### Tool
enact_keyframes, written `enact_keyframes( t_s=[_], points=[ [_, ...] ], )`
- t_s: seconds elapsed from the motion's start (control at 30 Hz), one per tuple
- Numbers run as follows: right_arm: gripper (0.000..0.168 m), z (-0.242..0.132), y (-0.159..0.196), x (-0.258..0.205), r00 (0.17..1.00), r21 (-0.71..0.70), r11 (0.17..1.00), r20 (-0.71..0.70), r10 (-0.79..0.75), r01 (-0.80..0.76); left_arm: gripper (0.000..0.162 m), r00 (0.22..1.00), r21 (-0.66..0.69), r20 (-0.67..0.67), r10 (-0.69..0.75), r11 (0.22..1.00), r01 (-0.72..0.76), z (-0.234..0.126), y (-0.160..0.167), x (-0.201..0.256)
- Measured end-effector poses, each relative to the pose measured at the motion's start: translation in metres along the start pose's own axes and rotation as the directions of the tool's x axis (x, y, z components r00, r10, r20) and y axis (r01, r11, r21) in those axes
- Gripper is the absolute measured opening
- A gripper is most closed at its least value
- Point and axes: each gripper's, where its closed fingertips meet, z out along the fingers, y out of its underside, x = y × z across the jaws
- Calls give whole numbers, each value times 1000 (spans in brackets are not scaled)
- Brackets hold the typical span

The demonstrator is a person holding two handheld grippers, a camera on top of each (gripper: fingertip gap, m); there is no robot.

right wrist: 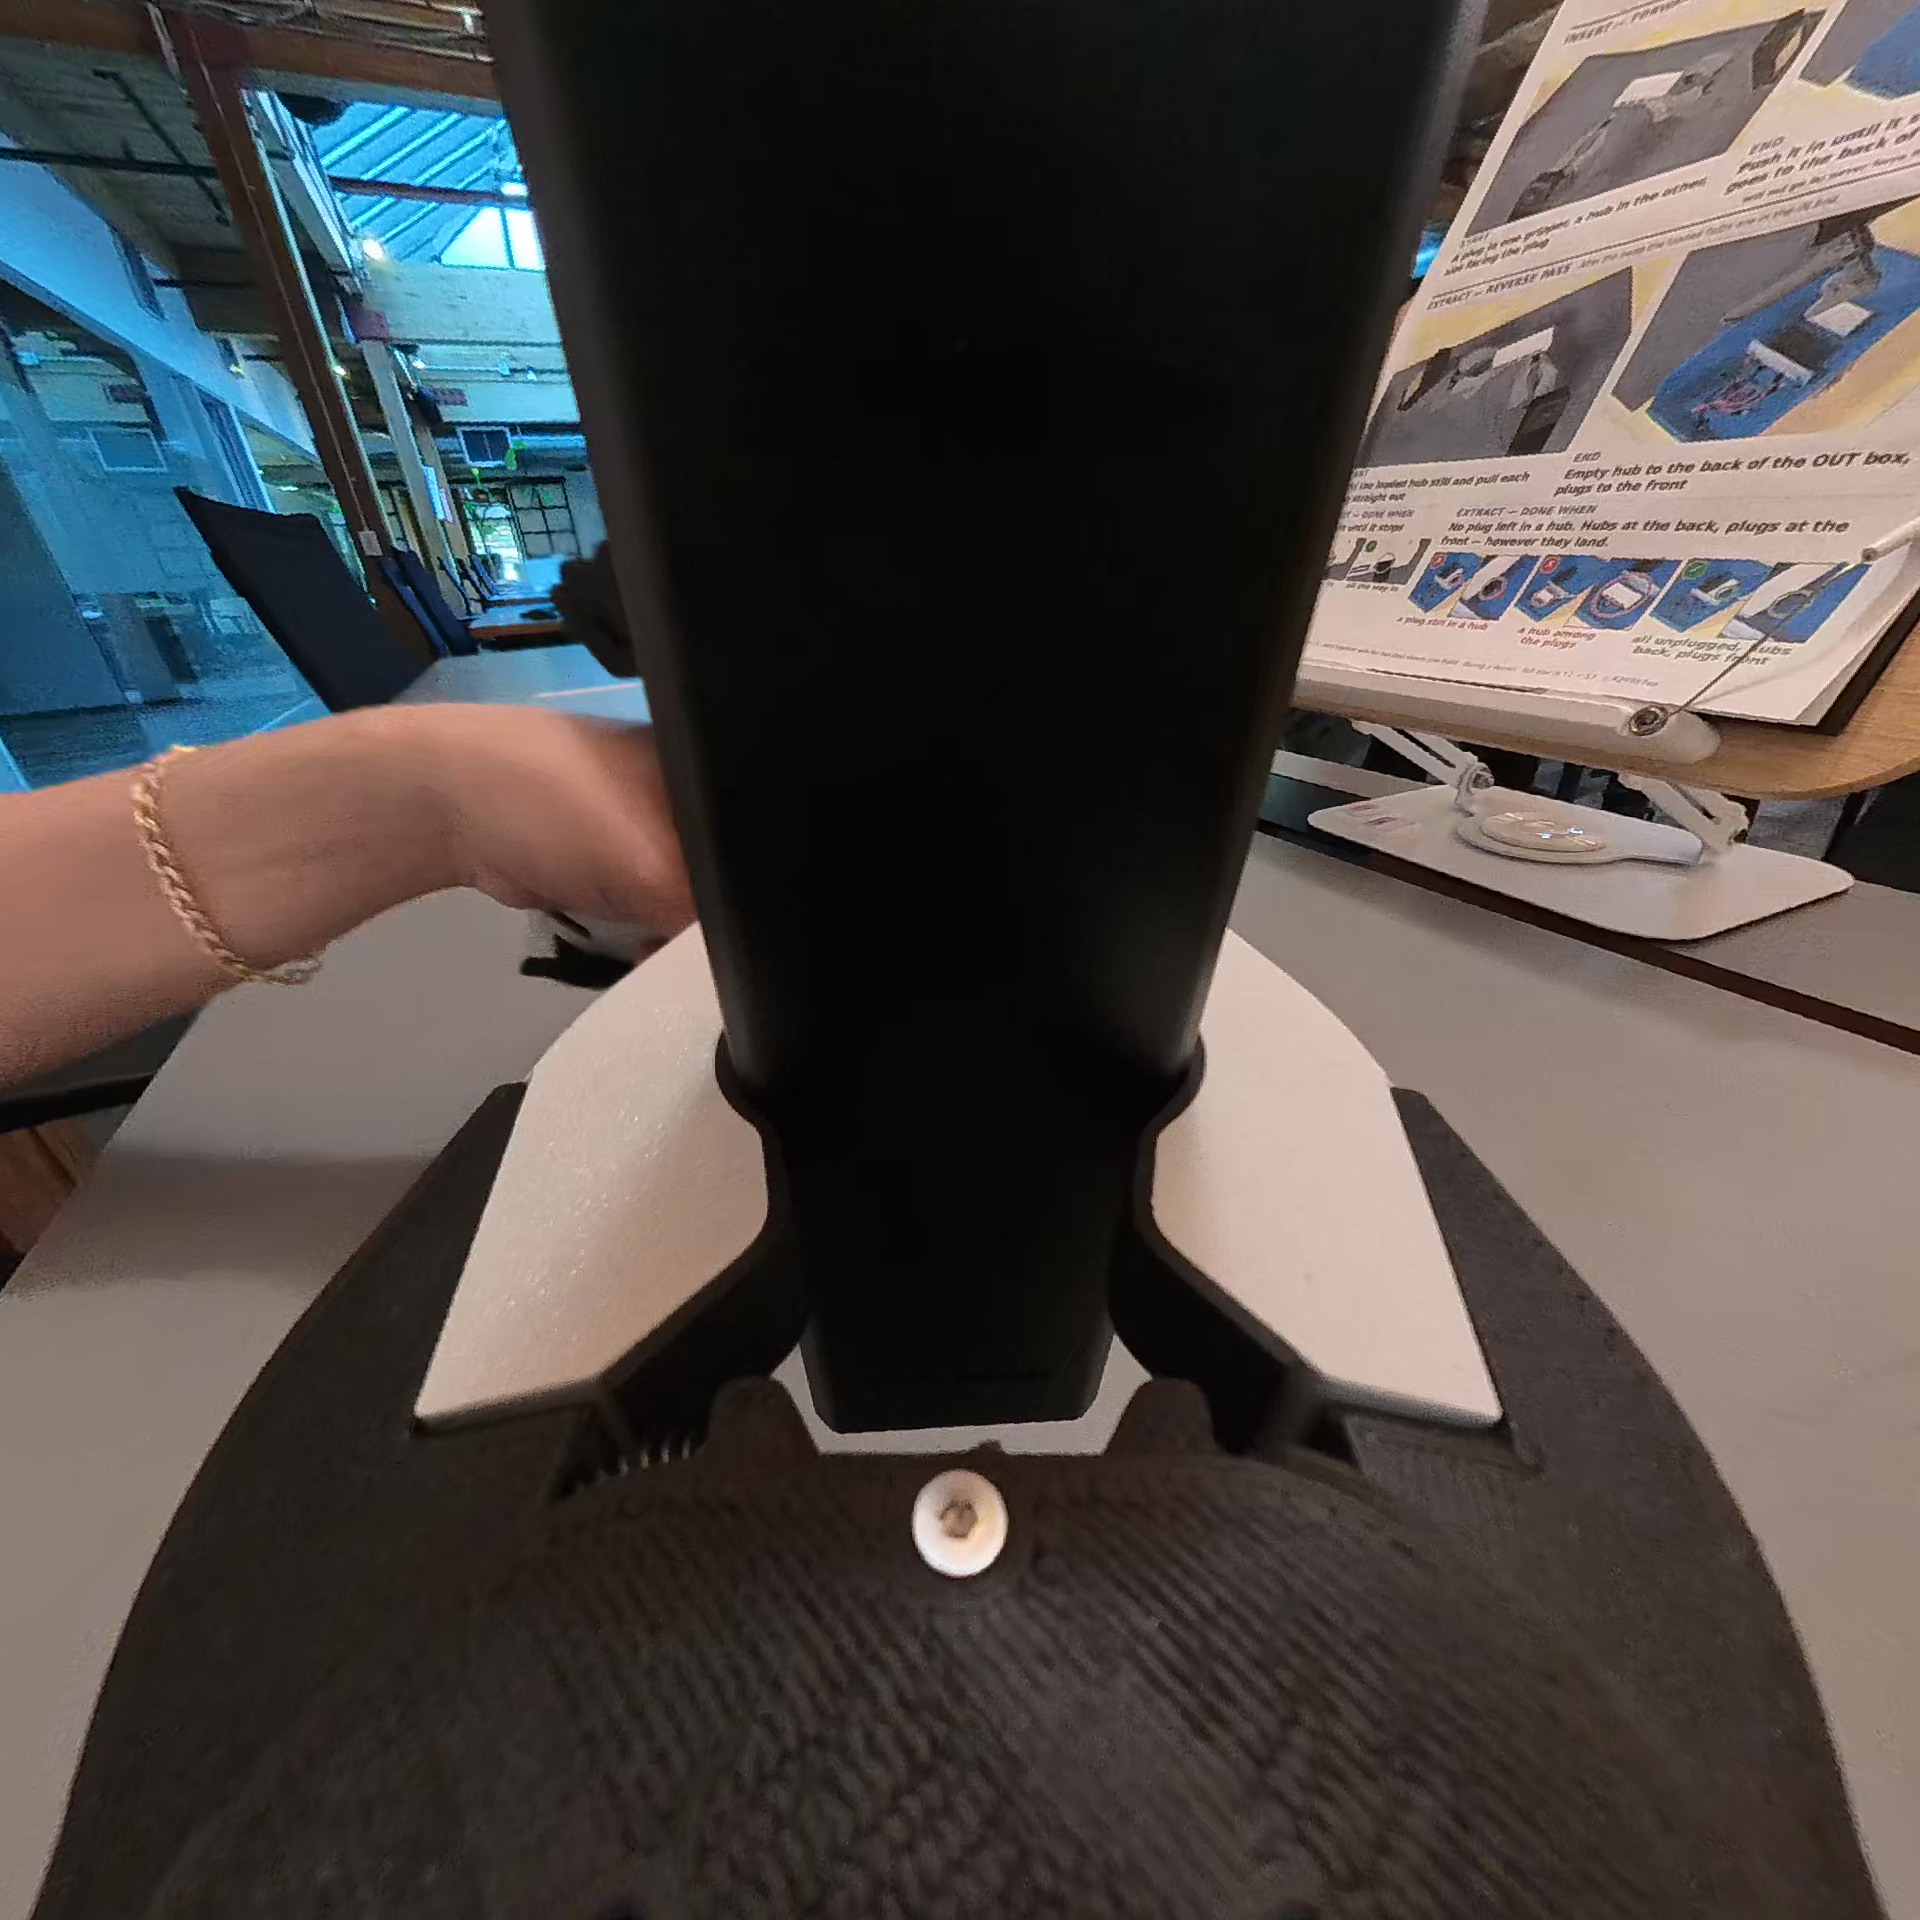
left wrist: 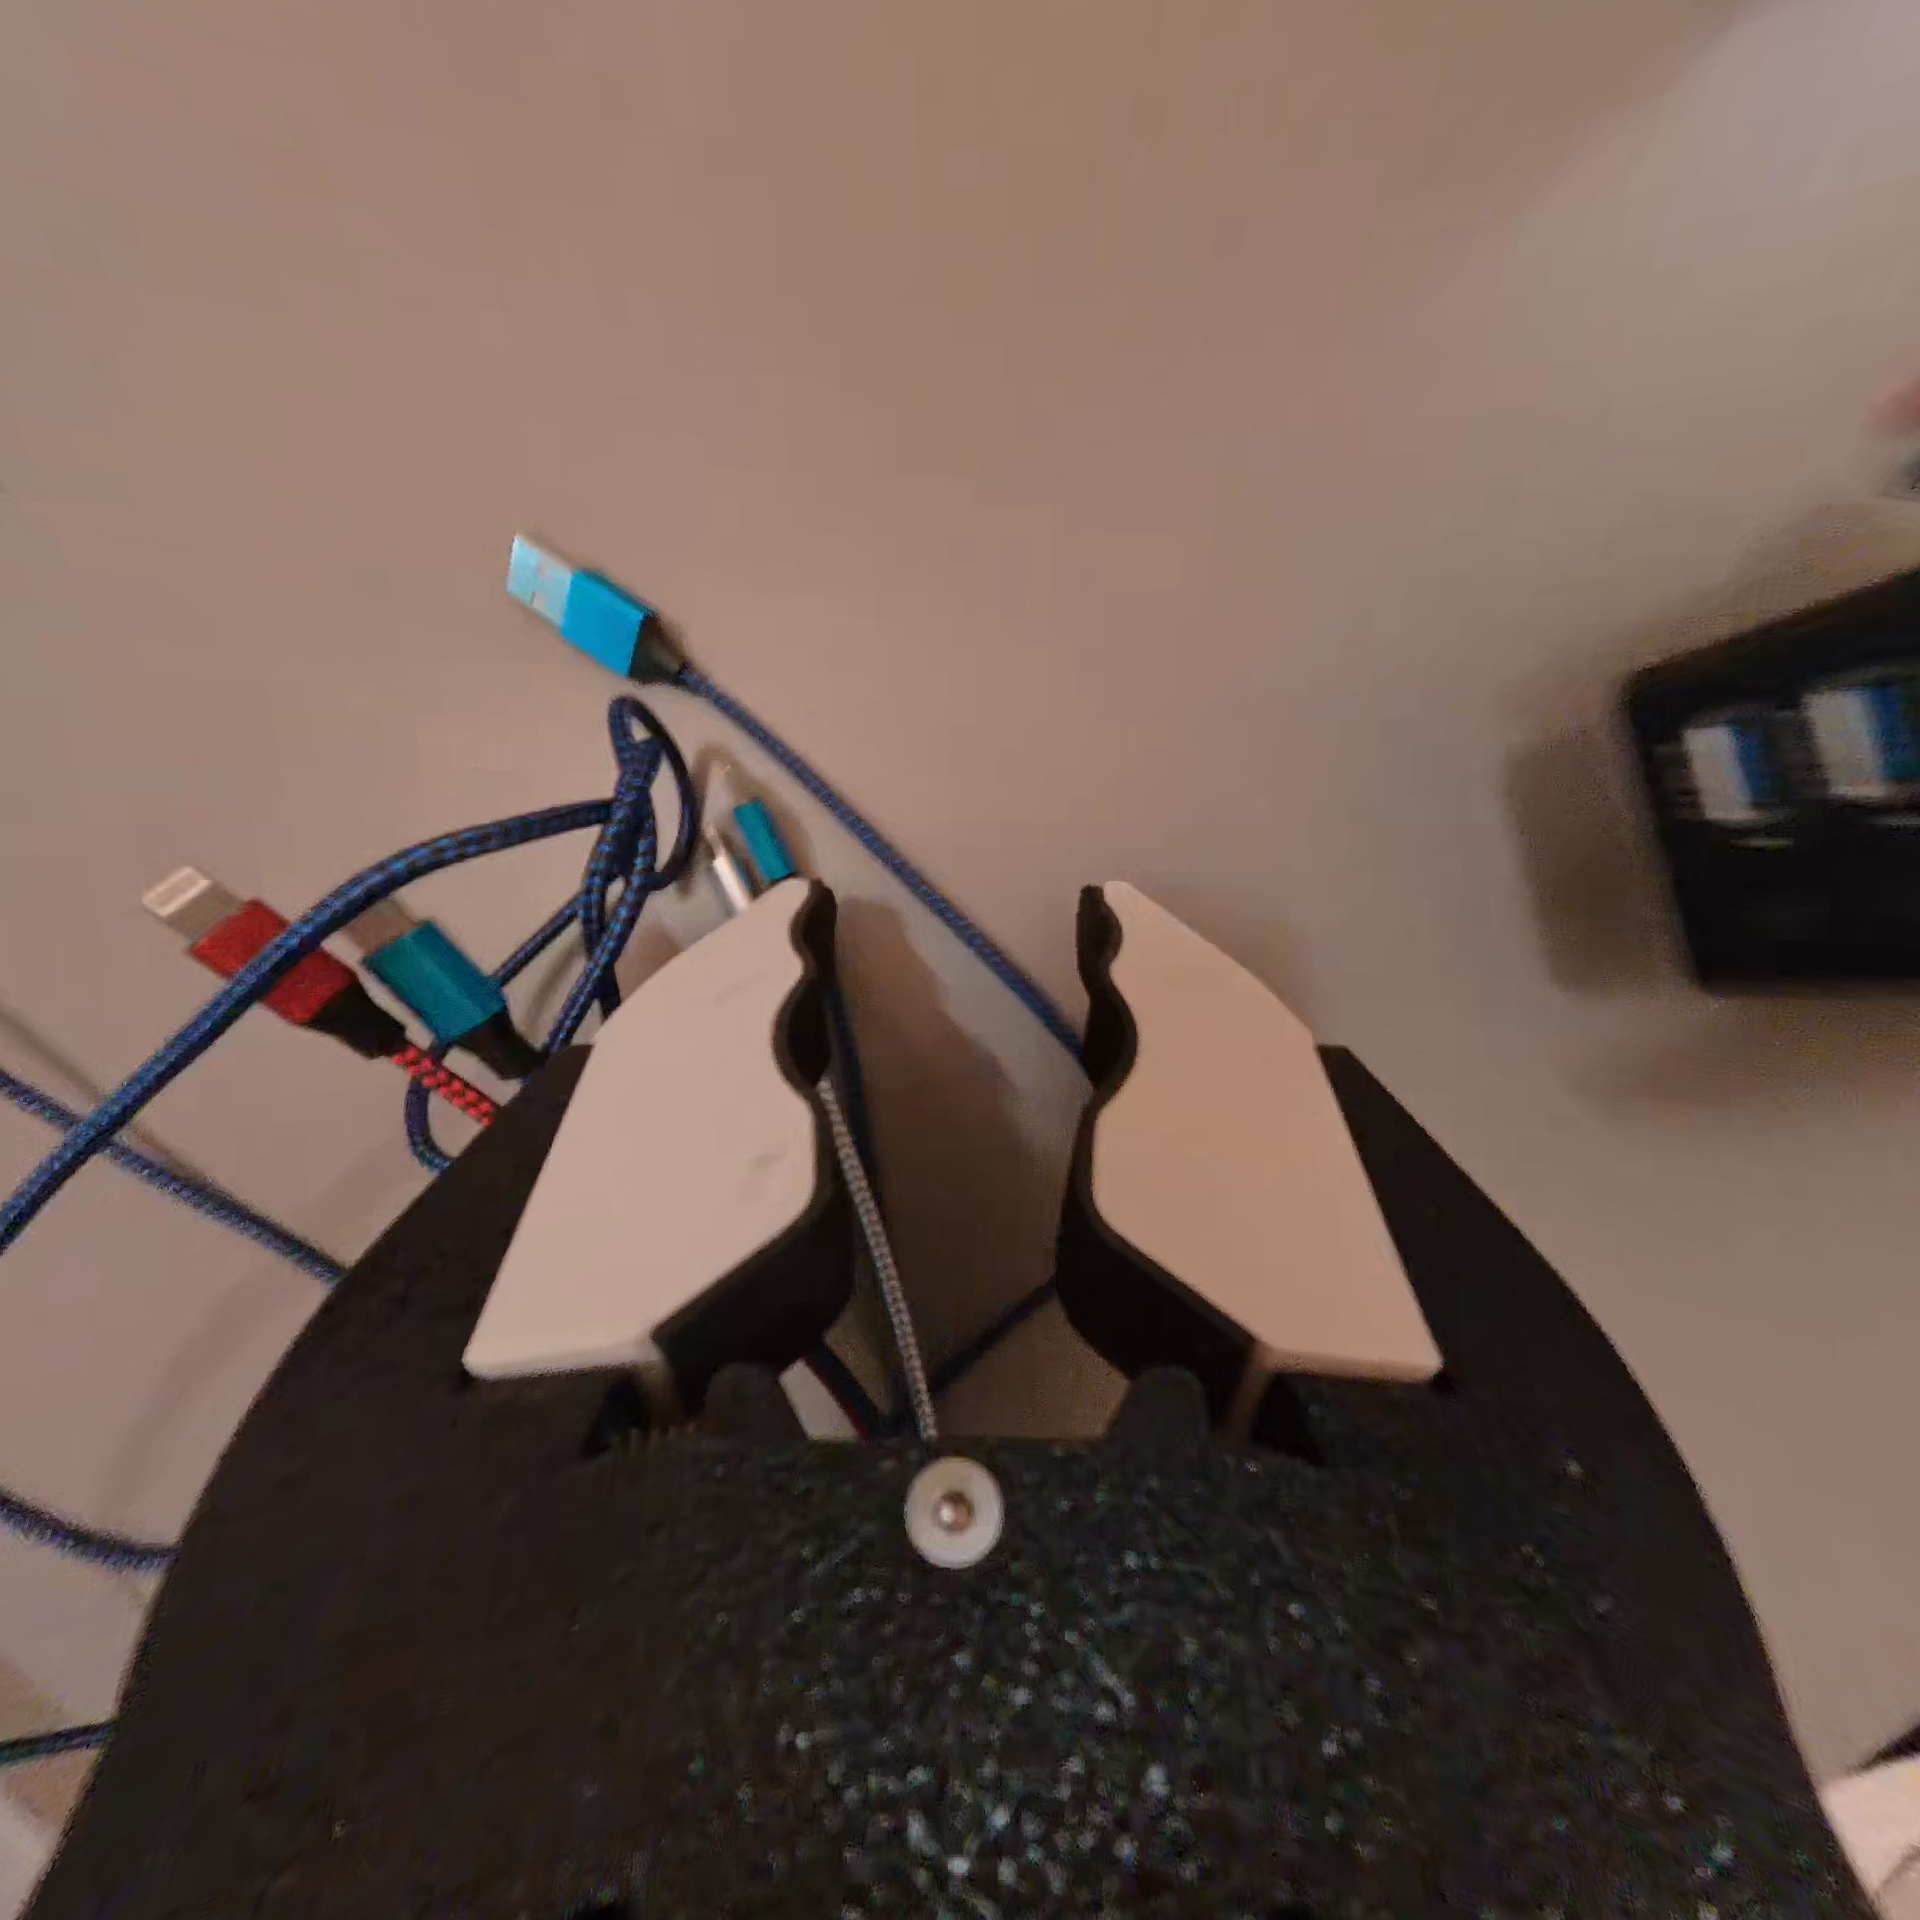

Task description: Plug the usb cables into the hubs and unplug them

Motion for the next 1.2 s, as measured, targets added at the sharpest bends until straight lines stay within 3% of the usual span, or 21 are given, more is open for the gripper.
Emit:
enact_keyframes(
  t_s=[0.1,0.13,0.17,0.27,0.37,0.47,0.57,0.67,0.77,0.87,1.0,1.2],
  points=[
    [73,-2,-2,1,1000,17,1000,8,18,-18,40,991,-95,119,60,994,-49,10,12,-16],
    [73,-3,-3,1,1000,23,999,8,23,-23,34,989,-105,123,82,992,-70,10,15,-15],
    [73,-3,-3,2,1000,27,999,10,26,-27,19,990,-111,99,104,989,-92,9,19,-11],
    [73,-3,-3,1,1000,25,999,13,22,-23,5,980,-94,-52,191,976,-195,5,31,11],
    [73,-3,-2,0,1000,19,1000,17,18,-18,2,922,-21,-296,250,963,-268,-10,46,45],
    [73,-5,-5,1,999,38,999,23,29,-30,2,776,125,-603,185,983,-137,-57,45,87],
    [73,-9,-8,3,999,58,998,29,38,-40,2,600,156,-797,69,983,94,-110,36,96],
    [73,-15,-12,6,999,78,996,30,43,-45,2,535,111,-845,-17,972,206,-130,45,77],
    [73,-17,-14,6,998,87,994,35,56,-59,1,393,-6,-906,-158,932,363,-140,56,57],
    [73,-14,-9,3,998,58,997,42,40,-42,1,275,-70,-940,-201,905,421,-142,70,51],
    [73,-11,-7,1,999,43,999,41,30,-32,2,111,-19,-991,-70,916,401,-165,77,62],
    [73,-14,-10,3,998,69,996,42,52,-55,2,-19,137,-988,153,931,338,-192,81,76]
  ],
)
